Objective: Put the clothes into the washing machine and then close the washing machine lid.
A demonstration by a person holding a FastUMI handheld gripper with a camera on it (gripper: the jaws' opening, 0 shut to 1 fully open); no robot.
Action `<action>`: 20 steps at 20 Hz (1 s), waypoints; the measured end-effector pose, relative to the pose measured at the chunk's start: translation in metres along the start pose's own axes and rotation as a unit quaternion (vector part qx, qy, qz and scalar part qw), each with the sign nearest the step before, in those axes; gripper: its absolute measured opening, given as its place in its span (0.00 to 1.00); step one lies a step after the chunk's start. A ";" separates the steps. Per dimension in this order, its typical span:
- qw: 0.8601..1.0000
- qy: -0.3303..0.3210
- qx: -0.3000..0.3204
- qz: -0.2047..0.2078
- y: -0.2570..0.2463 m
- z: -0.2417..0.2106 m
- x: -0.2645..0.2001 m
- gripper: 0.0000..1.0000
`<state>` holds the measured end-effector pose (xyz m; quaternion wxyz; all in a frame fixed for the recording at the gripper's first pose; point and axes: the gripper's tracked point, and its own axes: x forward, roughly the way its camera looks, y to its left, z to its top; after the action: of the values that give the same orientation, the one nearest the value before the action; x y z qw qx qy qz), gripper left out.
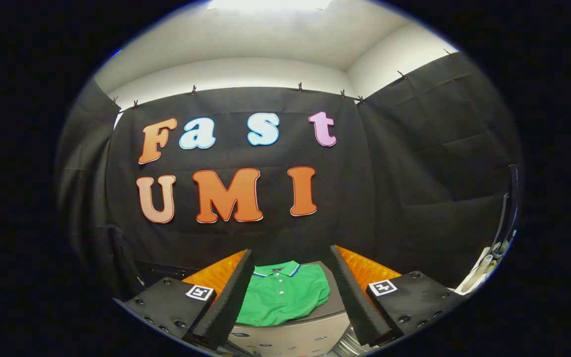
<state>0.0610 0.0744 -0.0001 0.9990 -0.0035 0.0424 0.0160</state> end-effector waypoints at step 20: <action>0.914 0.404 0.010 0.039 0.039 -0.163 0.225 0.98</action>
<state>0.2697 0.1190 -0.1819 0.8951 0.0017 0.4428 0.0516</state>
